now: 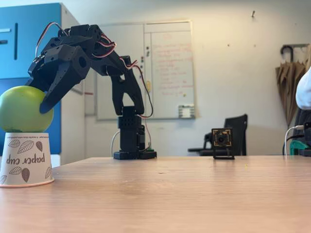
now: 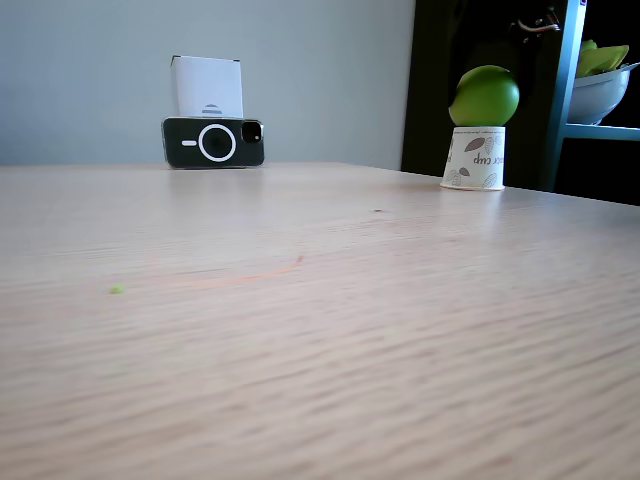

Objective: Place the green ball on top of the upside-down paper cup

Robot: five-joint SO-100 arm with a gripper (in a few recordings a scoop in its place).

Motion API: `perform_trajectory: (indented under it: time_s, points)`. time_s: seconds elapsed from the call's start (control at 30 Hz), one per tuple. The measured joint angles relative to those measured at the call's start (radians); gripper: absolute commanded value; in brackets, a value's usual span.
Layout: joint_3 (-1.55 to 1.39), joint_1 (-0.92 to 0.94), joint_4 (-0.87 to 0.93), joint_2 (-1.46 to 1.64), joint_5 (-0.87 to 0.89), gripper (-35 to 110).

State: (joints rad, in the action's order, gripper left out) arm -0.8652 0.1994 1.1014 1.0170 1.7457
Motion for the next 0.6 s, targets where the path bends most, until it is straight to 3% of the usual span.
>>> perform_trajectory:
  time_s: [0.6]
  points:
    - [-0.028,-0.029,-0.006,0.137,0.006,45]
